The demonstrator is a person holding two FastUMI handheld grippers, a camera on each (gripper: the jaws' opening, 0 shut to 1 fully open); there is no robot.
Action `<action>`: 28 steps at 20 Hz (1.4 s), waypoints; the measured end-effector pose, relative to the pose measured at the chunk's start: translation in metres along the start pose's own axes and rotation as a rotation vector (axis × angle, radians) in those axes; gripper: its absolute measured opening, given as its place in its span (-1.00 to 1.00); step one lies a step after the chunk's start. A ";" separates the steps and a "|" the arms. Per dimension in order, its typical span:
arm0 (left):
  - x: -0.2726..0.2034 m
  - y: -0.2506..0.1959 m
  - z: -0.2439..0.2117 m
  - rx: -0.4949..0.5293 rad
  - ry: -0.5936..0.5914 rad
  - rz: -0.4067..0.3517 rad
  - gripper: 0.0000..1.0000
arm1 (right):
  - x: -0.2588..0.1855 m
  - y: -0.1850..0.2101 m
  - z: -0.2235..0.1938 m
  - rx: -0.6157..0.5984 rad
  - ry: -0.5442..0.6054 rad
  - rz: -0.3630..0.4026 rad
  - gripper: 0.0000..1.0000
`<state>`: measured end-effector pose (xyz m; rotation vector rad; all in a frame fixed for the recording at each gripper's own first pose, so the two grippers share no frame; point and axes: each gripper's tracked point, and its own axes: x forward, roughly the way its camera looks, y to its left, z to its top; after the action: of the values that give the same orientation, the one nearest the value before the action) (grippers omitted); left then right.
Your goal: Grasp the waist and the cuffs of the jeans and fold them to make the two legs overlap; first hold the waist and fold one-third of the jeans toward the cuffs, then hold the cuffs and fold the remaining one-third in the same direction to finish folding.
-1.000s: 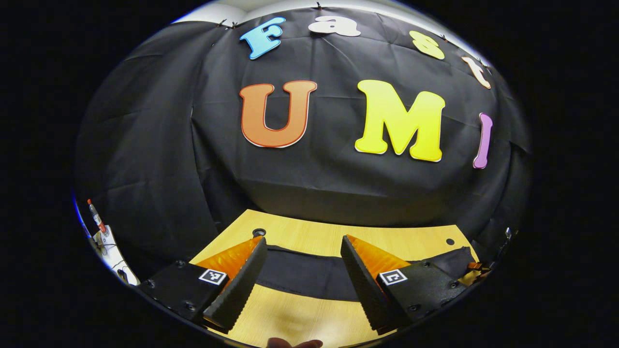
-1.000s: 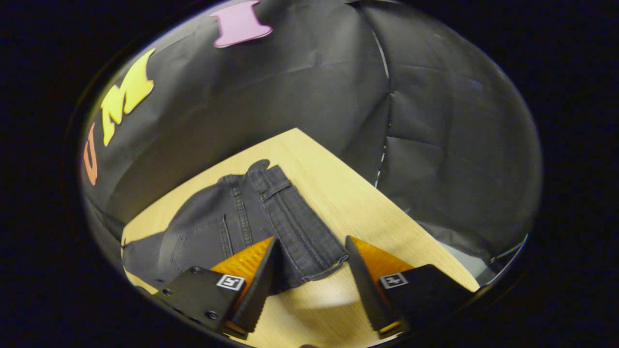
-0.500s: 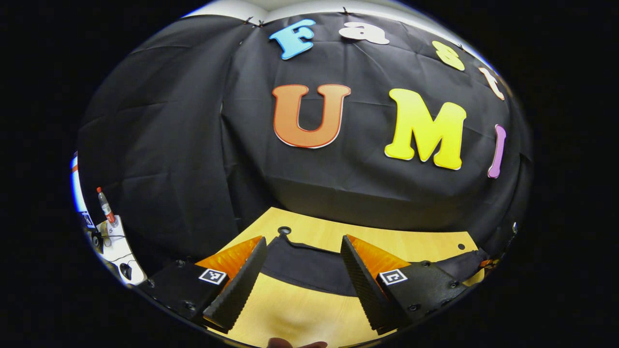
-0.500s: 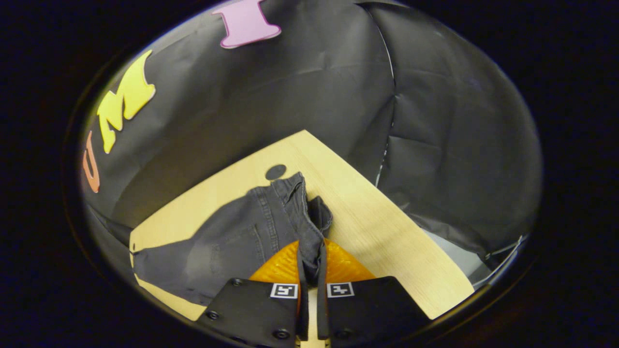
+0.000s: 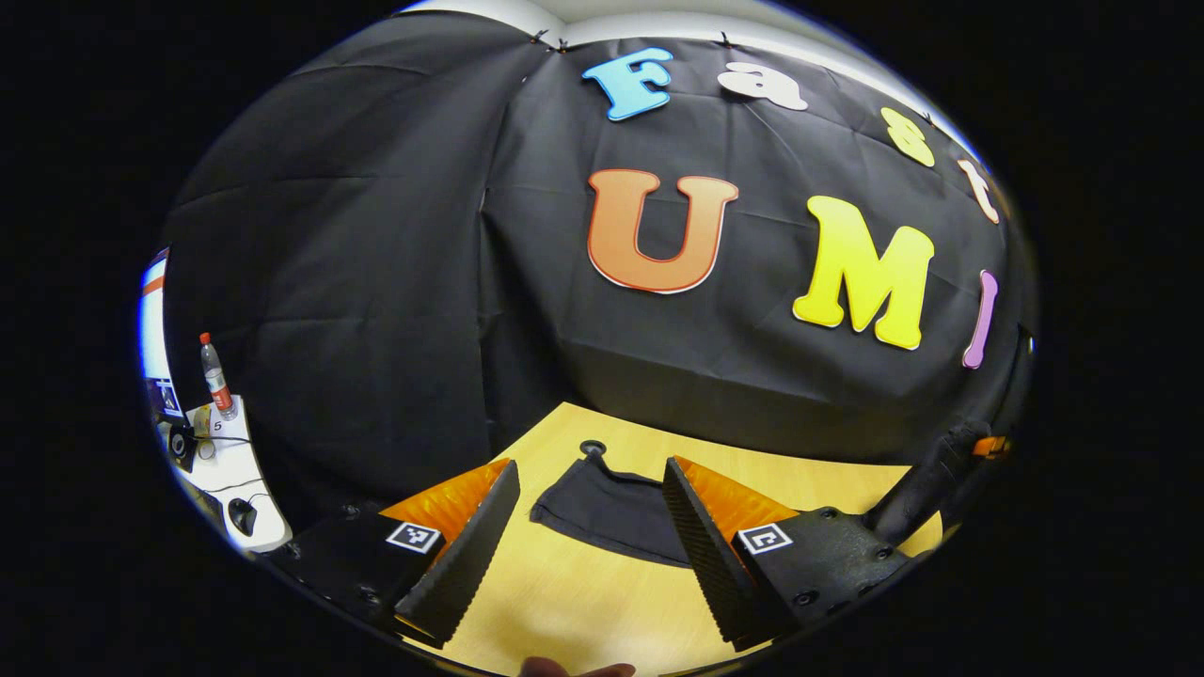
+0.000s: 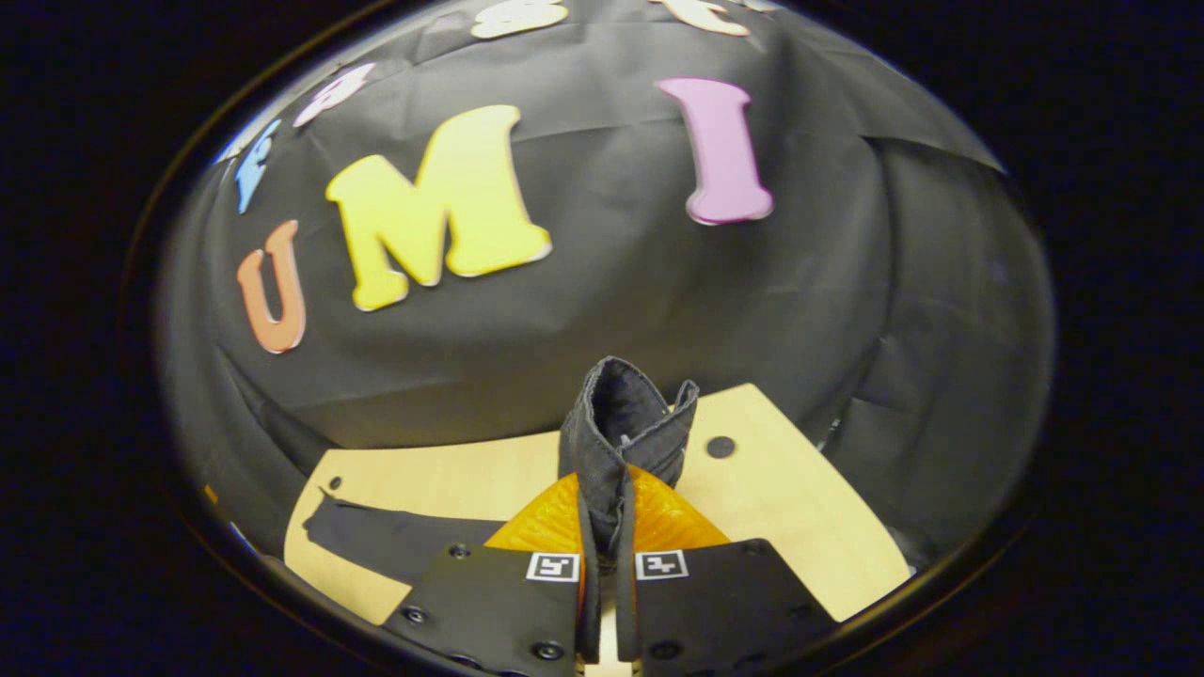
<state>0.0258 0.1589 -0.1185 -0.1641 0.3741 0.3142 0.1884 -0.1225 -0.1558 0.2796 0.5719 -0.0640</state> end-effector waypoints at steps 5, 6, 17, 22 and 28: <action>-0.013 0.054 -0.008 -0.006 0.008 0.038 0.96 | 0.011 0.130 -0.043 -0.133 0.025 0.124 -0.86; -0.016 0.064 -0.009 -0.016 0.013 0.043 0.96 | 0.018 0.154 -0.060 -0.159 0.040 0.142 -0.86; -0.030 0.135 -0.047 -0.111 0.090 0.127 0.96 | 0.099 0.267 -0.255 -0.629 0.197 0.123 -0.85; -0.021 0.134 -0.051 -0.146 0.102 0.102 0.96 | 0.116 0.264 -0.295 -0.708 0.280 0.161 -0.66; -0.005 0.114 -0.064 -0.196 0.142 0.038 0.97 | 0.090 0.286 -0.294 -0.591 0.302 0.274 0.27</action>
<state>-0.0375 0.2512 -0.1873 -0.3736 0.4876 0.3779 0.1491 0.2358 -0.3713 -0.2151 0.8179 0.4135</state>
